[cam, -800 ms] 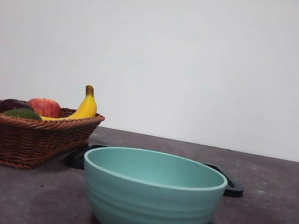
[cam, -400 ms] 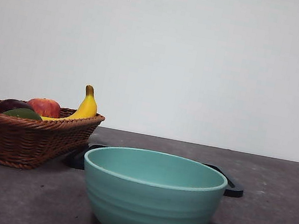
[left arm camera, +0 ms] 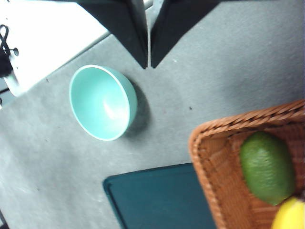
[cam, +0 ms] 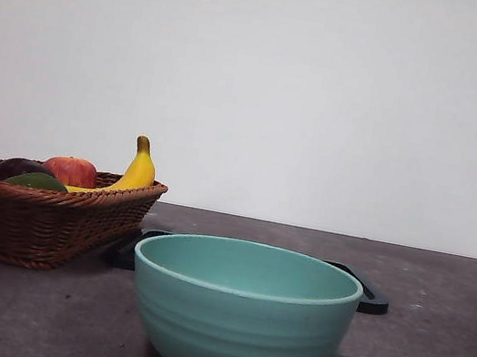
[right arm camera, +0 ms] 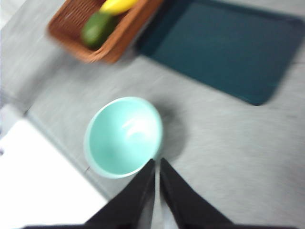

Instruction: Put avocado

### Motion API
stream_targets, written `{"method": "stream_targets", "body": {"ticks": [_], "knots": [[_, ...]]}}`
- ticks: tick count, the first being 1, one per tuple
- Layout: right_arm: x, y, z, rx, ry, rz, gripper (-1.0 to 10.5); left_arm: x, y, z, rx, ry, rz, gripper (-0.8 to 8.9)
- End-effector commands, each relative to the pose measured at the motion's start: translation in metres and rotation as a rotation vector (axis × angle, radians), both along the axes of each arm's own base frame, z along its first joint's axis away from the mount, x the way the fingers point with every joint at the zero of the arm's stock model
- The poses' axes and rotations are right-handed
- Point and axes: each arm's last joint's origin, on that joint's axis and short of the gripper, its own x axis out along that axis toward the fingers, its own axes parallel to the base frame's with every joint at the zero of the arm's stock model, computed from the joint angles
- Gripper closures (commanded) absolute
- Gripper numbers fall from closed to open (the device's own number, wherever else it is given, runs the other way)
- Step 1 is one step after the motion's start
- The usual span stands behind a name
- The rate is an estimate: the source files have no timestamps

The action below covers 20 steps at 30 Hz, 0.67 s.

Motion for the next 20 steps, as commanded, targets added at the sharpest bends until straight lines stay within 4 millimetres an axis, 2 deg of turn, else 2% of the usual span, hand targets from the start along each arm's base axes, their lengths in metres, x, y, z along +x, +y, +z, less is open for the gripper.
{"method": "stream_targets", "body": {"ticks": [1,6,8,9,11,12,20], "knots": [[0.0,0.008,0.004,-0.004,-0.016,0.062,9.4,0.0,-0.002,0.006,0.005,-0.026,-0.027,8.04],[-0.001,0.012,0.004,-0.004,-0.015,0.089,9.4,-0.001,-0.002,0.006,0.006,-0.022,-0.029,7.95],[-0.001,0.012,0.004,-0.002,-0.011,0.085,8.4,-0.001,-0.002,0.006,0.004,-0.02,-0.026,6.62],[-0.001,0.012,0.004,-0.001,-0.009,0.083,7.3,-0.001,-0.002,0.006,0.004,-0.02,-0.026,5.37],[-0.001,0.012,0.004,-0.001,-0.009,0.083,6.0,-0.001,-0.002,0.006,0.004,-0.021,-0.025,4.28],[-0.001,0.012,0.004,-0.001,-0.009,0.083,5.7,0.0,-0.002,0.006,0.004,-0.023,-0.025,4.05],[-0.001,0.012,0.004,0.005,0.0,0.074,5.6,0.014,-0.003,0.009,0.015,-0.044,0.06,4.01]]}}
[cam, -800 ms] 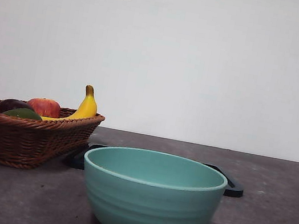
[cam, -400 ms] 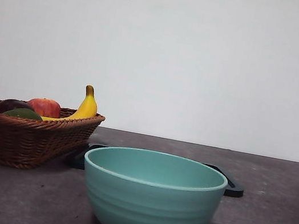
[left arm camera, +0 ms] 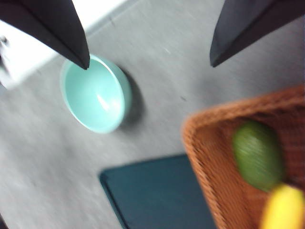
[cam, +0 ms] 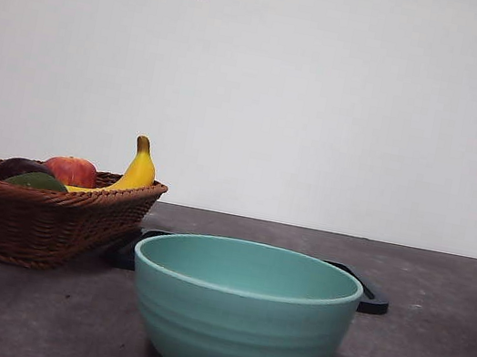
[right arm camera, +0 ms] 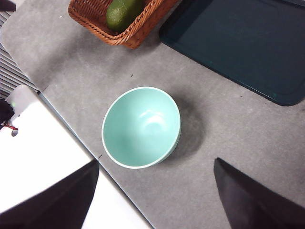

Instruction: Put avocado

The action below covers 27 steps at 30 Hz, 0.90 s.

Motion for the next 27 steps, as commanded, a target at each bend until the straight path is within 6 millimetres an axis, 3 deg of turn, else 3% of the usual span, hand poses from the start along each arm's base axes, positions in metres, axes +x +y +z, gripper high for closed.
{"method": "stream_targets", "body": {"ticks": [1,8,15,27], "knots": [[0.001,0.001,0.005,0.012,-0.011,0.001,5.6,0.009,-0.002,0.007,0.001,-0.011,0.02,4.01],[0.001,0.001,0.005,0.013,-0.009,-0.001,5.6,0.046,-0.014,0.013,0.091,-0.017,0.062,4.02],[0.001,0.001,0.005,0.013,-0.009,-0.001,5.6,0.094,-0.031,0.011,0.237,0.027,0.106,4.04],[0.001,0.001,0.005,0.013,-0.008,-0.001,5.6,0.154,-0.059,-0.031,0.452,0.155,0.122,4.08]]}}
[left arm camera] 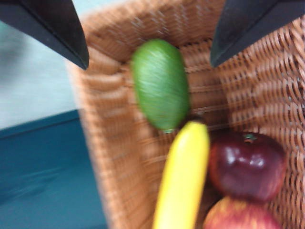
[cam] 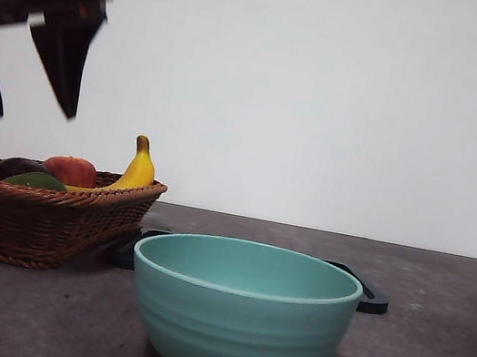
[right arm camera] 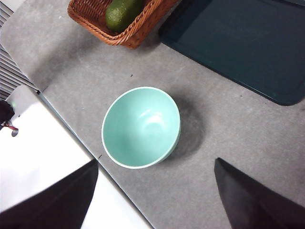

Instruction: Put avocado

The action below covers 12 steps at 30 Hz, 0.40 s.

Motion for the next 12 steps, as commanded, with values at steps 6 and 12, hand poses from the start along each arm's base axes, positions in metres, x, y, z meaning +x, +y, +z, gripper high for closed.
{"method": "stream_targets", "body": {"ticks": [6,12], "knots": [[0.001,0.001,0.005,0.011,-0.007,-0.001,5.6,0.025,-0.011,-0.029,0.04,0.057,-0.022,4.09],[0.001,0.001,0.005,0.011,-0.007,-0.001,5.6,0.039,-0.016,-0.053,0.074,0.096,-0.017,4.09]]}}
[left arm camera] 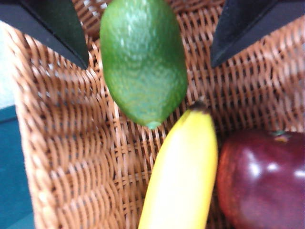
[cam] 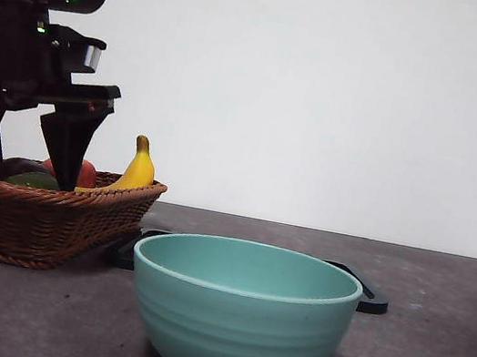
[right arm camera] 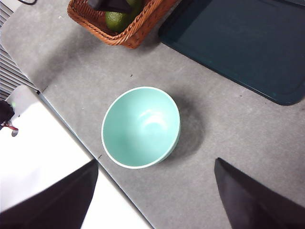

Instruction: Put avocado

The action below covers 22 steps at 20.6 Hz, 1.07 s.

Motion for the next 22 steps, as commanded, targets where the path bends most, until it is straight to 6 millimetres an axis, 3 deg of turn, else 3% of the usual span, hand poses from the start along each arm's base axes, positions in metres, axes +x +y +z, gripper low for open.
{"method": "stream_targets", "body": {"ticks": [1,6,10,13,16,22], "knots": [[0.001,0.001,0.005,0.011,-0.007,0.0,5.6,0.008,-0.005,-0.005,0.012,-0.001,-0.019,4.09],[0.001,0.001,0.005,0.011,-0.007,0.0,5.6,0.013,-0.008,-0.021,0.026,0.041,-0.021,4.23],[0.001,0.001,0.005,0.011,-0.007,0.0,5.6,0.013,-0.008,-0.022,0.028,0.051,-0.017,5.52],[0.001,0.001,0.005,0.011,-0.007,0.0,5.6,0.011,-0.007,-0.021,0.032,0.063,-0.017,5.74],[0.001,0.001,0.005,0.011,-0.007,0.0,5.6,0.005,-0.005,-0.008,0.024,0.044,-0.016,5.74],[0.001,0.001,0.005,0.011,-0.007,-0.001,5.6,-0.033,-0.011,0.047,-0.115,-0.055,-0.087,5.73]]}}
